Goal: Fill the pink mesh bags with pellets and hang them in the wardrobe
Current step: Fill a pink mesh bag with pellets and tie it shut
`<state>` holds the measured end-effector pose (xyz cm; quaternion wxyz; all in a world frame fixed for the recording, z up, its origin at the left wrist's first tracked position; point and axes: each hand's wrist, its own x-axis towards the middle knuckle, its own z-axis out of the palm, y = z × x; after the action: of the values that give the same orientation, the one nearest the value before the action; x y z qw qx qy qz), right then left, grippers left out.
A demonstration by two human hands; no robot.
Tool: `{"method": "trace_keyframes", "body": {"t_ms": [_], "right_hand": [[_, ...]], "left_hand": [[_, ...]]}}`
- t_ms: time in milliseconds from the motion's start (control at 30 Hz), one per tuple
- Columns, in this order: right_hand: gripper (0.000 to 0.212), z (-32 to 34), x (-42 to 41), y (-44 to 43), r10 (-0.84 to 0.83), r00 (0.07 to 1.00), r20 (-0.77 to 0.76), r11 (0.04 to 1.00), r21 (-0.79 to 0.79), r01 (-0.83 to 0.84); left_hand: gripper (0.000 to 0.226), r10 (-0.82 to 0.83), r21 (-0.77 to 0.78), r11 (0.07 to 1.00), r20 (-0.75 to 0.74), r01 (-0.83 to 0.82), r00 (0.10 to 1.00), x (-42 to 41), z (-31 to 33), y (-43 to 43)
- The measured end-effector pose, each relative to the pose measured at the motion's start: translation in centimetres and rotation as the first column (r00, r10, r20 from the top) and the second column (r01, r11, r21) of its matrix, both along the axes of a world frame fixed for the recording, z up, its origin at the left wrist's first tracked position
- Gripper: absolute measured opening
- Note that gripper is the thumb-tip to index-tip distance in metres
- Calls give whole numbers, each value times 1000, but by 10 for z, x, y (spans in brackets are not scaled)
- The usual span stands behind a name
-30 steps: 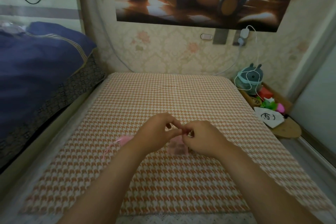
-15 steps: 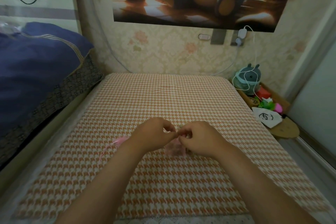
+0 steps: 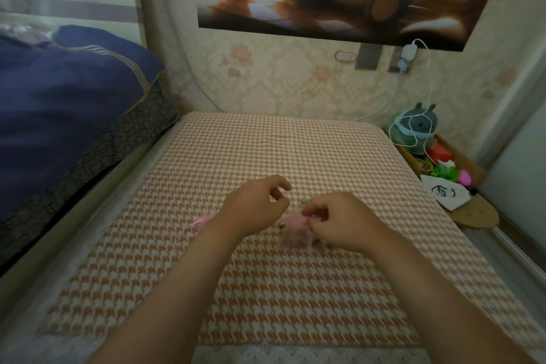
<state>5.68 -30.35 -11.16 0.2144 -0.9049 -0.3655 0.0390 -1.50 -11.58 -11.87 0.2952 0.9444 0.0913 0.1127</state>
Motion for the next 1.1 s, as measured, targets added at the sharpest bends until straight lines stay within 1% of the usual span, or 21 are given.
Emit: {"method": "trace_keyframes", "body": {"t_ms": [33, 100, 200, 267, 333, 400, 500, 567, 633, 700, 733, 800, 900, 933, 1000, 1033, 1100], "right_hand": [[30, -1, 1, -1, -8, 1000, -3, 1000, 8, 8], [29, -2, 1, -2, -26, 1000, -7, 999, 28, 27], [26, -6, 3, 0, -32, 999, -6, 998, 53, 32], [26, -8, 4, 2, -31, 1000, -6, 998, 57, 31], [27, -11, 5, 3, -33, 999, -9, 998, 62, 33], [27, -14, 6, 3, -28, 1000, -12, 998, 63, 29], [27, -14, 6, 3, -27, 999, -19, 998, 58, 28], [26, -13, 5, 2, -26, 999, -24, 998, 56, 28], [26, -11, 3, 2, -25, 999, -33, 998, 59, 27], [27, -9, 2, 1, -21, 999, -38, 998, 59, 23], [28, -8, 1, 1, -17, 999, -36, 998, 54, 19], [30, -7, 1, 0, -11, 999, -37, 999, 38, 12], [31, -5, 2, 1, -15, 999, -39, 1000, 20, 16], [29, -5, 2, 1, -18, 999, -41, 1000, 23, 19], [21, -5, 1, 2, -22, 999, -49, 999, 24, 23], [17, -4, 0, 3, -23, 998, -57, 999, 22, 25], [17, -5, 0, 2, -17, 997, -75, 999, 33, 19]], "left_hand": [[22, 21, -3, 1000, 14, -21, 1000, 2, -5, 4], [29, 42, 40, 998, -10, -42, 999, 7, -18, 12], [40, -31, 100, 994, -119, 43, 992, 13, -39, 15], [33, -100, 150, 981, -167, 126, 981, 18, -50, 11], [16, -137, 217, 960, -186, 177, 973, 22, -54, 8], [8, -141, 221, 960, -150, 172, 979, 26, -58, 9], [10, -135, 194, 969, -112, 154, 985, 28, -63, 12], [12, -119, 147, 980, -95, 133, 988, 27, -65, 14], [14, -71, 42, 997, -29, 72, 997, 25, -60, 15], [10, 3, -86, 996, 74, 4, 997, 22, -48, 16], [8, 29, -131, 991, 130, -12, 991, 20, -40, 14], [7, 33, -181, 983, 222, 8, 974, 15, -24, 7], [8, -49, -162, 982, 274, 96, 960, 8, -13, -7], [8, -84, -127, 984, 281, 124, 956, 7, -14, -10], [8, -151, -41, 985, 287, 170, 946, 7, -18, -13], [11, -175, -15, 982, 279, 187, 944, 8, -20, -13], [13, -175, -11, 983, 223, 182, 959, 8, -22, -15]]}}
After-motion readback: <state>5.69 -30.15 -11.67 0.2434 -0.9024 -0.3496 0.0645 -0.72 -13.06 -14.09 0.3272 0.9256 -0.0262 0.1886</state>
